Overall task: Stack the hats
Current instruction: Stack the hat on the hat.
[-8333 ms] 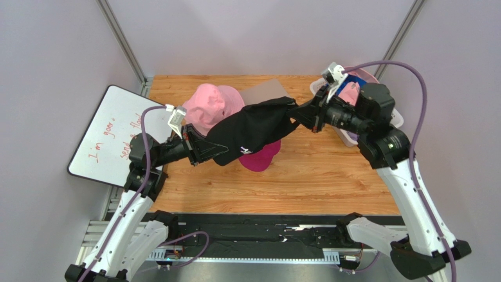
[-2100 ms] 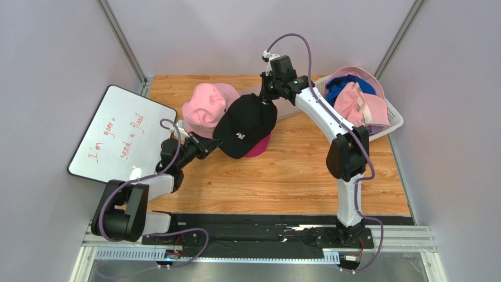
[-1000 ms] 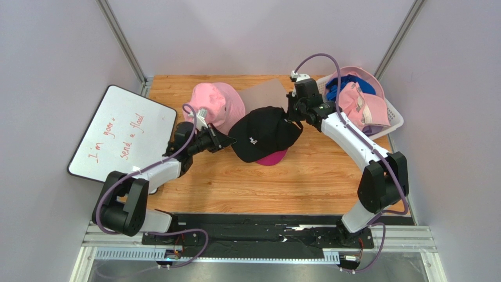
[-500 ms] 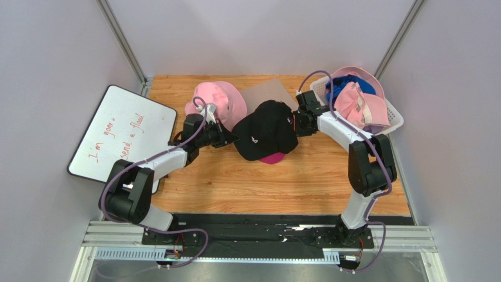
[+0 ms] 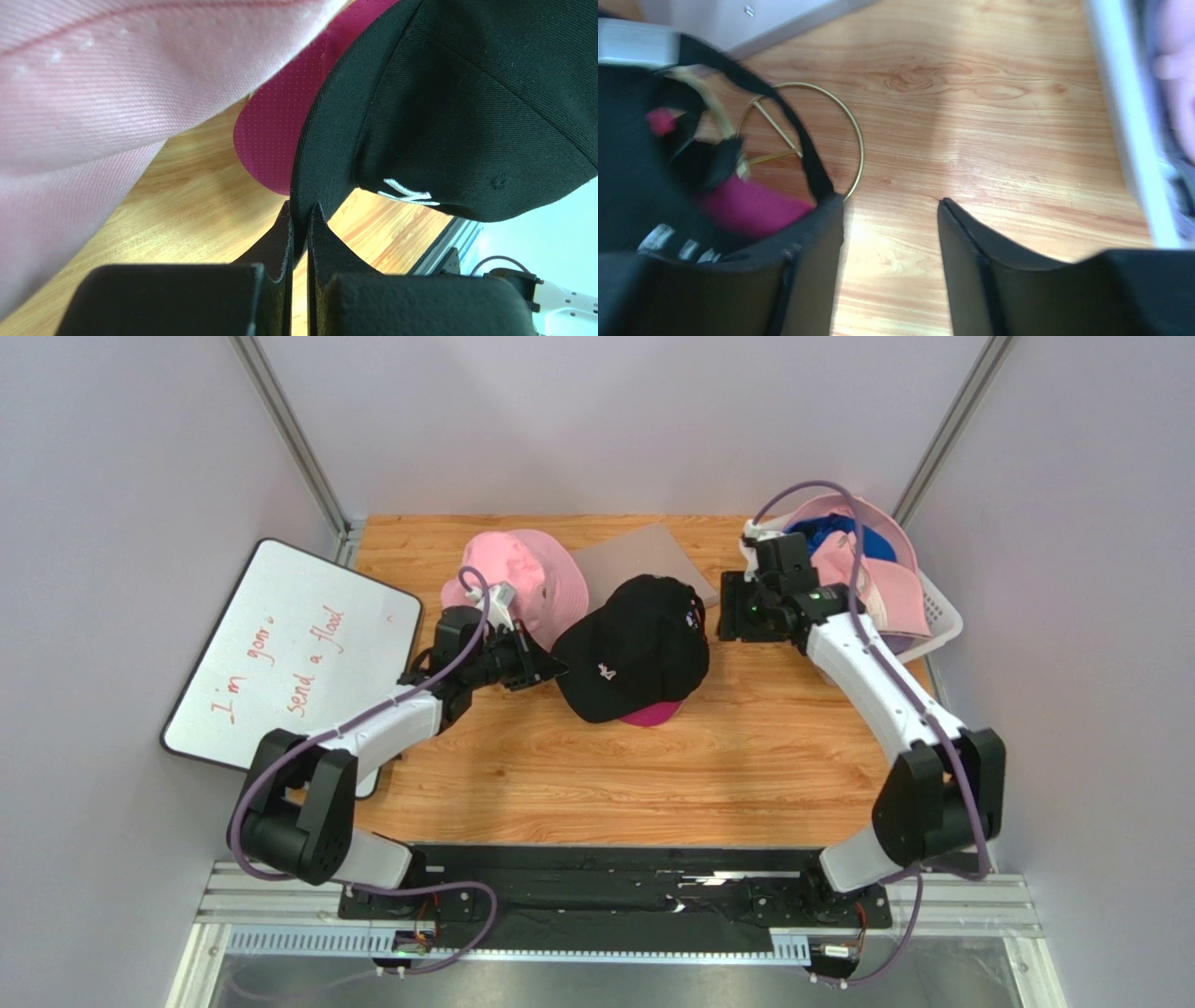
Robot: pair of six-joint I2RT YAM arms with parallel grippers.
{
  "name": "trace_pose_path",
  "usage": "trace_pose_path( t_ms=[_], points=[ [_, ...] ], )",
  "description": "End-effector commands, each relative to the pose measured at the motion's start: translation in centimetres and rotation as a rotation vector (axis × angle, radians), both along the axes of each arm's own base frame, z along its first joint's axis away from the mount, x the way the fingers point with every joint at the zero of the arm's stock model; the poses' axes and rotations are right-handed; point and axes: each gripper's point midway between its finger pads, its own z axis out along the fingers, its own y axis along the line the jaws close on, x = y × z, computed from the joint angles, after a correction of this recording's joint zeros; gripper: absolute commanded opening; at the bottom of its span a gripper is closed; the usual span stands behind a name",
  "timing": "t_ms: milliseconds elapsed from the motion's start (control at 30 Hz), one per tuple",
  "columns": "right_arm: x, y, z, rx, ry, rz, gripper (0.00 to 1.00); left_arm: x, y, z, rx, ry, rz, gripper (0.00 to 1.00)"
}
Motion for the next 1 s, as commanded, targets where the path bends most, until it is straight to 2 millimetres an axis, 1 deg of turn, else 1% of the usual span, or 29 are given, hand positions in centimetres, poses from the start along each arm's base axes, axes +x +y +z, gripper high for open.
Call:
trace_pose_path(
  t_ms=[0, 33, 67, 100, 133, 167, 200, 233, 267, 300, 333, 367, 400, 433, 467, 500, 533, 567, 600, 667, 700, 733, 800, 833, 867, 933, 967],
  points=[
    [-2.3, -1.5, 4.6, 0.025, -0.094, 0.026, 0.6, -1.7, 1.1, -3.1, 0.099, 0.083, -0.002, 0.0],
    [-3.0, -1.1, 4.7, 0.049, -0.095, 0.057, 0.61, -1.8, 1.0, -3.0, 0.088, 0.083, -0.007, 0.0],
    [-3.7, -0.7, 6.1, 0.078, -0.141, 0.08, 0.62, -2.0, 0.8, -3.1, 0.072, 0.094, -0.008, 0.0],
    [-4.1, -0.1, 6.6, 0.106, -0.16, 0.109, 0.62, -2.1, 0.5, -2.7, 0.052, 0.09, -0.022, 0.0],
    [-4.9, 1.0, 7.2, 0.16, -0.177, 0.162, 0.63, -2.3, 0.3, -2.7, 0.041, 0.092, -0.029, 0.0],
    [-5.2, 1.4, 7.2, 0.182, -0.204, 0.171, 0.63, -2.5, 0.3, -2.8, 0.03, 0.104, -0.03, 0.0],
    [-6.0, 2.0, 8.0, 0.198, -0.237, 0.191, 0.64, -2.7, 0.1, -2.7, 0.017, 0.109, -0.041, 0.01],
    [-6.4, 2.4, 8.2, 0.199, -0.249, 0.205, 0.65, -2.9, 0.0, -2.7, 0.008, 0.119, -0.042, 0.17],
    [-6.8, 2.8, 8.2, 0.197, -0.25, 0.216, 0.65, -3.2, -0.1, -2.9, -0.001, 0.126, -0.052, 0.27],
    [-7.2, 3.4, 8.3, 0.199, -0.25, 0.231, 0.65, -3.4, -0.1, -2.9, -0.007, 0.127, -0.054, 0.4],
    [-7.4, 3.7, 8.3, 0.201, -0.245, 0.232, 0.65, -3.6, -0.1, -2.7, -0.011, 0.126, -0.052, 0.46],
    [-7.5, 4.1, 8.3, 0.206, -0.247, 0.236, 0.65, -3.8, 0.2, -3.0, 0.001, 0.135, -0.041, 0.53],
    [-7.7, 4.5, 8.2, 0.212, -0.242, 0.234, 0.65, -3.9, 0.4, -2.6, 0.006, 0.122, -0.034, 0.74],
    [-7.8, 4.8, 8.1, 0.211, -0.242, 0.237, 0.65, -3.9, 0.7, -2.5, 0.018, 0.112, -0.028, 0.78],
    [-7.8, 5.0, 7.7, 0.209, -0.241, 0.238, 0.65, -4.3, 1.0, -2.7, 0.033, 0.123, -0.017, 0.79],
    [-8.1, 5.6, 7.5, 0.207, -0.246, 0.252, 0.65, -4.4, 1.2, -2.0, 0.033, 0.1, -0.014, 0.87],
    [-8.2, 5.9, 7.4, 0.212, -0.244, 0.255, 0.65, -4.5, 1.4, -1.8, 0.043, 0.09, -0.013, 0.88],
    [-8.1, 6.2, 7.3, 0.217, -0.252, 0.261, 0.65, -4.8, 1.7, -1.6, 0.053, 0.094, -0.007, 0.92],
    [-8.4, 6.5, 6.6, 0.211, -0.24, 0.265, 0.65, -4.9, 1.9, -0.8, 0.054, 0.068, -0.004, 0.93],
    [-8.2, 6.7, 6.1, 0.204, -0.24, 0.258, 0.65, -5.2, 2.4, -0.4, 0.078, 0.046, -0.003, 0.93],
    [-8.1, 6.5, 5.6, 0.191, -0.236, 0.244, 0.65, -5.3, 2.4, 0.5, 0.075, 0.013, -0.004, 0.93],
    [-8.1, 6.4, 5.4, 0.187, -0.234, 0.236, 0.65, -5.3, 2.5, 0.7, 0.083, -0.006, -0.01, 0.93],
    [-7.8, 6.3, 5.3, 0.191, -0.245, 0.216, 0.64, -5.2, 2.1, 1.9, 0.069, -0.054, -0.038, 0.92],
    [-7.9, 6.2, 4.5, 0.186, -0.236, 0.215, 0.64, -5.1, 2.0, 2.1, 0.068, -0.07, -0.048, 0.92],
    [-7.6, 6.3, 4.6, 0.19, -0.251, 0.215, 0.64, -4.9, 1.5, 3.0, 0.046, -0.112, -0.073, 0.93],
    [-7.3, 6.1, 4.1, 0.178, -0.25, 0.204, 0.64, -4.7, 1.0, 3.0, 0.055, -0.133, -0.098, 0.92],
    [-7.1, 6.2, 4.0, 0.179, -0.258, 0.206, 0.64, -4.6, 0.4, 3.6, 0.054, -0.156, -0.122, 0.92]
  ],
)
